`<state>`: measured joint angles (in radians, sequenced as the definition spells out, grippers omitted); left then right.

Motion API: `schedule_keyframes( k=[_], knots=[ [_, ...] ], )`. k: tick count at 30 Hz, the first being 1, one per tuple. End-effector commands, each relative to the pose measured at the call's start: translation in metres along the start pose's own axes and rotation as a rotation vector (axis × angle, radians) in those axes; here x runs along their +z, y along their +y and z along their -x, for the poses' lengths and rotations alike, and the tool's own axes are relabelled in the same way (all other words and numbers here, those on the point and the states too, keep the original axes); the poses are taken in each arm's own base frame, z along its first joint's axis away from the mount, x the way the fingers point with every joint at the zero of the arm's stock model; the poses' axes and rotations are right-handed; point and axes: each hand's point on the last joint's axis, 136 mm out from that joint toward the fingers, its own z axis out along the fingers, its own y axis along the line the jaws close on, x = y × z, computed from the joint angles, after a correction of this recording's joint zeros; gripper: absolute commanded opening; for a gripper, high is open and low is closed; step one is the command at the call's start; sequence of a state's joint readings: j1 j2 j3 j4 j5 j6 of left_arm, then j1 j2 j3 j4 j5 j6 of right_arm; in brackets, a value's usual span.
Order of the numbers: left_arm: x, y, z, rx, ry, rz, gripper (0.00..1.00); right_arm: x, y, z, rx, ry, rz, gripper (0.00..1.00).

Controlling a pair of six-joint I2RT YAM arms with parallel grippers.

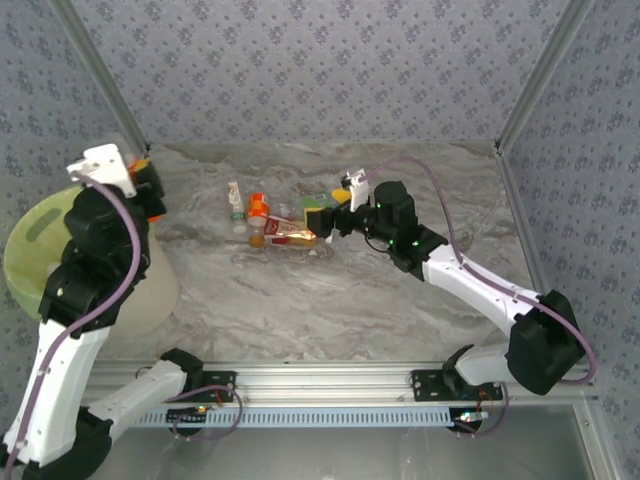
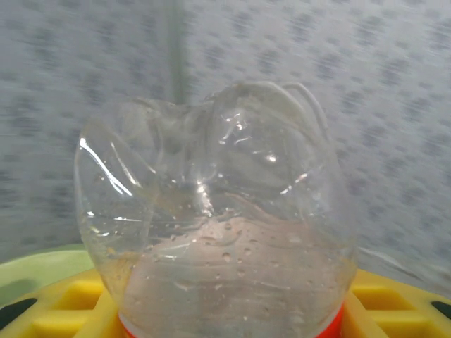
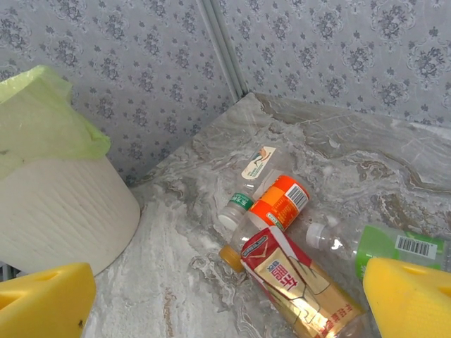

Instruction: Put the plastic bottles in the bin

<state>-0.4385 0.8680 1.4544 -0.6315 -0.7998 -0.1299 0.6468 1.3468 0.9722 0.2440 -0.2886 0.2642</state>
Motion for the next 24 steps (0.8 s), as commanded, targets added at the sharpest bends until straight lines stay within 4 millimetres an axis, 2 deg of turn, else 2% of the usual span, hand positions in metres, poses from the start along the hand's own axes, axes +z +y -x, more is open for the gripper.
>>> schedule_keyframes(
  k=[1,4,7,15,21,23,24],
  knots=[
    [0.003,0.047,-0.003,0.036,-0.005,0.245,0.51,0.003,0.014,0.020,-0.032,-0.043,0.052,1.00],
    [0.005,0.076,-0.012,0.000,0.006,0.354,0.51,0.003,0.015,0.021,-0.034,-0.042,0.055,1.00],
    [0.007,0.093,-0.022,-0.048,0.019,0.398,0.51,0.001,0.013,0.020,-0.035,-0.038,0.044,1.00],
    [0.026,0.117,-0.072,-0.103,0.182,0.473,0.50,-0.004,0.011,0.018,-0.041,-0.030,0.021,1.00],
    [0.036,0.146,-0.099,-0.246,0.273,0.534,0.50,-0.007,0.009,0.016,-0.054,-0.021,0.005,1.00],
    [0.036,0.156,-0.110,-0.289,0.310,0.571,0.53,-0.007,0.008,0.015,-0.057,-0.019,0.000,1.00],
    [0.036,0.160,-0.113,-0.306,0.321,0.590,0.58,-0.008,0.008,0.015,-0.058,-0.019,-0.002,1.00]
  ],
)
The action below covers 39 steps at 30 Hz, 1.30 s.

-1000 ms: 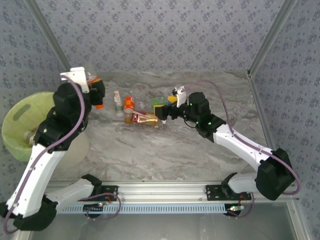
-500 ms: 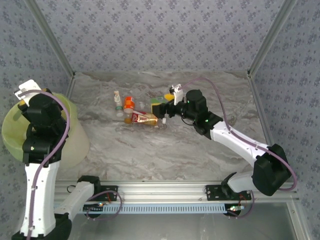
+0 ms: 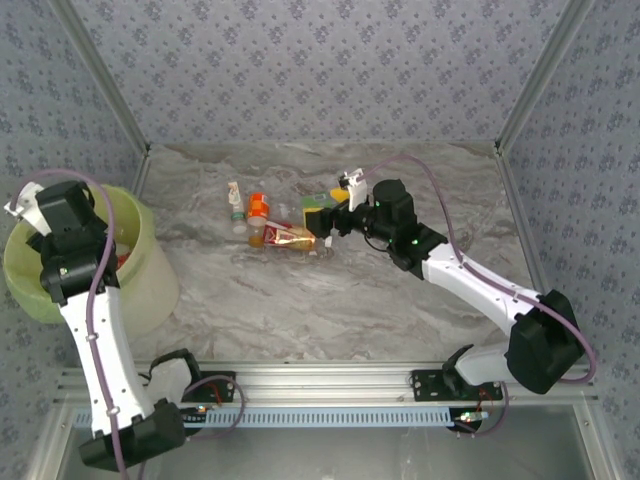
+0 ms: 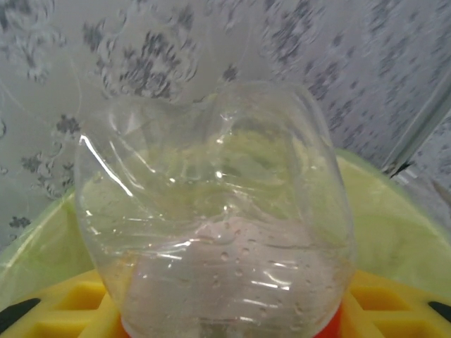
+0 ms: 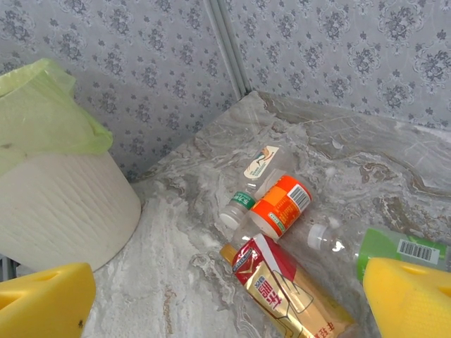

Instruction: Put the plastic bottles in the bin

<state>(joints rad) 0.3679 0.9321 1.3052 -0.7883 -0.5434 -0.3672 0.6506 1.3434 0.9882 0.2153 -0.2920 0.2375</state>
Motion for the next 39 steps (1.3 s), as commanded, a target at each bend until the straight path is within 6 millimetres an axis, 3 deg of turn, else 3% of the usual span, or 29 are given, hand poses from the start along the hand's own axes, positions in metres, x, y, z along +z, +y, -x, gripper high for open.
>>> schedule_keyframes(
  k=[1,9,14,18,24,32,37,39],
  knots=[
    [0.005,0.005,-0.012,-0.094,0.075,-0.004,0.64,-0.007,0.004,0.013,-0.033,-0.029,-0.010,1.00],
    [0.002,0.014,-0.008,-0.119,0.054,0.033,0.90,-0.005,-0.003,0.013,-0.030,-0.032,-0.046,1.00],
    [-0.004,0.003,-0.008,-0.113,0.068,-0.045,0.99,-0.003,-0.009,0.013,-0.021,-0.030,-0.074,1.00],
    [-0.012,-0.015,-0.008,-0.121,0.082,-0.166,0.99,-0.002,-0.023,0.012,-0.010,-0.027,-0.153,1.00],
    [-0.036,-0.046,-0.003,-0.143,0.084,-0.393,0.99,-0.006,-0.066,0.004,0.081,-0.005,-0.335,1.00],
    [-0.074,-0.089,0.000,-0.158,0.099,-0.722,1.00,-0.010,-0.127,-0.032,0.259,0.133,-0.506,1.00],
    [-0.100,-0.111,-0.001,-0.157,0.110,-0.922,0.99,0.007,-0.122,-0.065,0.078,0.356,-0.335,0.98],
    [-0.108,-0.120,-0.005,-0.156,0.136,-0.997,1.00,0.015,-0.118,-0.064,0.020,0.395,-0.283,0.99]
  ],
)
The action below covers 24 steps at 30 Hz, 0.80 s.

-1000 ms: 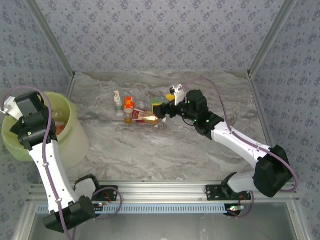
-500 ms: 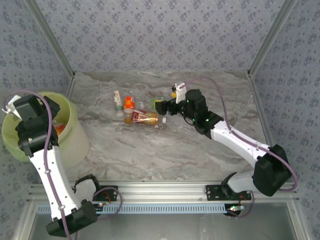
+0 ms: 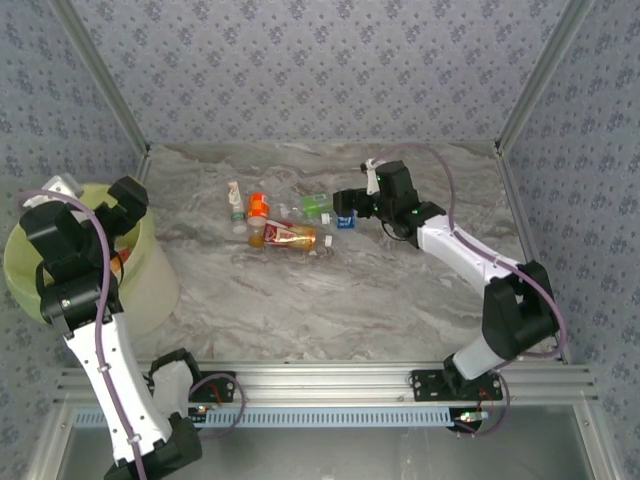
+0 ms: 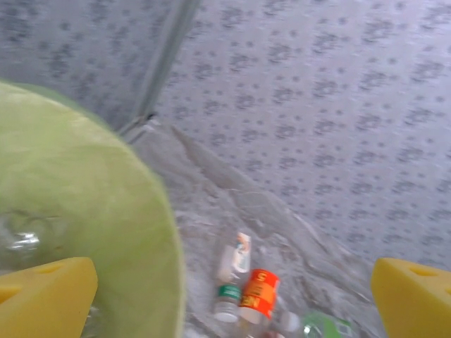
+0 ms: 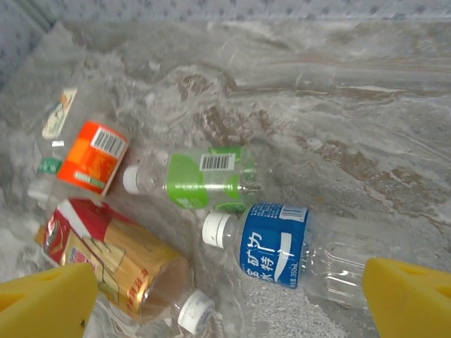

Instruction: Put the plastic bottles in the bin

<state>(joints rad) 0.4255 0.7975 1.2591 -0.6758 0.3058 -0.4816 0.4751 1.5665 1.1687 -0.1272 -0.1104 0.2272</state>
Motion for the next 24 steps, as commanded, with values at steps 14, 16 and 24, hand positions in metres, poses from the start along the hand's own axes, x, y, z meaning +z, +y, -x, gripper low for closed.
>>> schedule_keyframes(
  k=[14,16,24],
  knots=[
    [-0.003,-0.037,-0.025,0.019,0.096,-0.255,0.99,0.048,0.061,-0.074,-0.664,0.330,0.385,0.92],
    [-0.003,-0.036,-0.027,0.017,0.099,-0.255,1.00,0.053,0.062,-0.081,-0.717,0.359,0.402,0.91],
    [-0.001,-0.031,-0.034,0.012,0.110,-0.244,1.00,0.081,0.073,-0.108,-0.883,0.449,0.460,0.87]
  ],
)
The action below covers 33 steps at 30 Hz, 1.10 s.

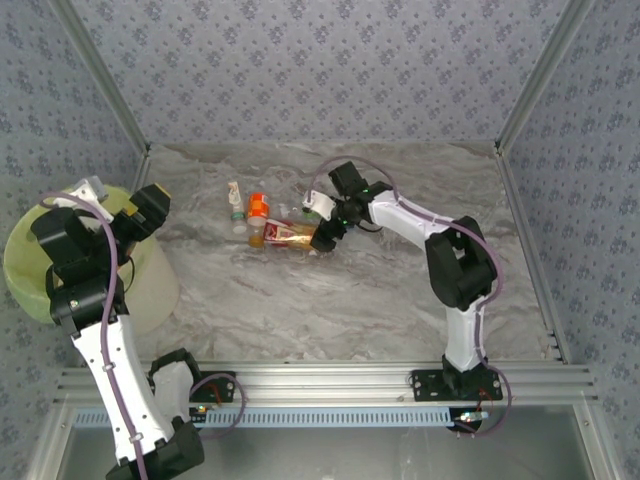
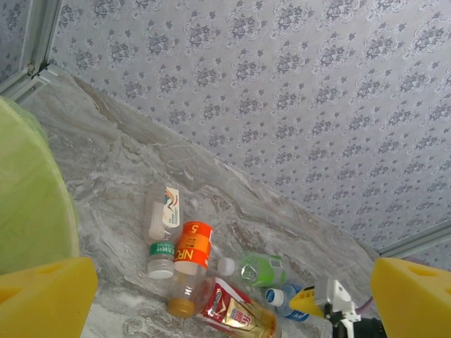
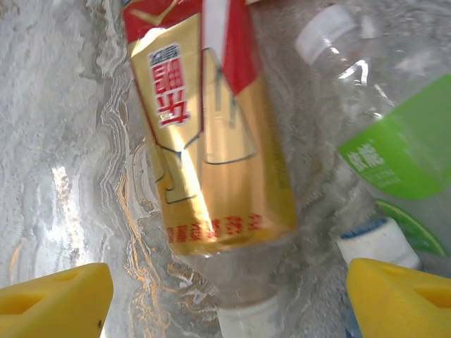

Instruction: Put the plastic bottles in the bin

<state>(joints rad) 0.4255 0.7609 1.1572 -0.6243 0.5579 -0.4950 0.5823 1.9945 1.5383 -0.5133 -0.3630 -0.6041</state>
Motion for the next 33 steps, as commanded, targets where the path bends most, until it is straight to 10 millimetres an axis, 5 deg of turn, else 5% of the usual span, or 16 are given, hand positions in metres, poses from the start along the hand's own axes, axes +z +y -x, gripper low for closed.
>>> schedule_keyframes(
  k=[1,11,18,27,33],
  knots=[
    [-0.003,-0.006,0.002,0.034,-0.013,-0.024,0.99,0.014,0.010,0.000,-0.117,0.055,0.049,0.86],
    [0.000,-0.001,-0.001,0.028,-0.007,-0.014,0.99,0.060,0.006,-0.019,-0.182,0.192,0.042,0.80],
    [0.005,0.001,-0.002,0.011,0.004,-0.025,0.99,0.068,0.006,-0.012,-0.194,0.182,0.016,0.57],
    [0.008,0.001,-0.006,-0.075,0.013,-0.042,0.99,0.015,0.006,0.016,-0.141,0.016,-0.122,0.51],
    [0.018,-0.024,-0.020,-0.044,0.057,-0.126,0.99,-0.028,0.015,0.033,0.006,-0.142,-0.201,0.45]
  ],
)
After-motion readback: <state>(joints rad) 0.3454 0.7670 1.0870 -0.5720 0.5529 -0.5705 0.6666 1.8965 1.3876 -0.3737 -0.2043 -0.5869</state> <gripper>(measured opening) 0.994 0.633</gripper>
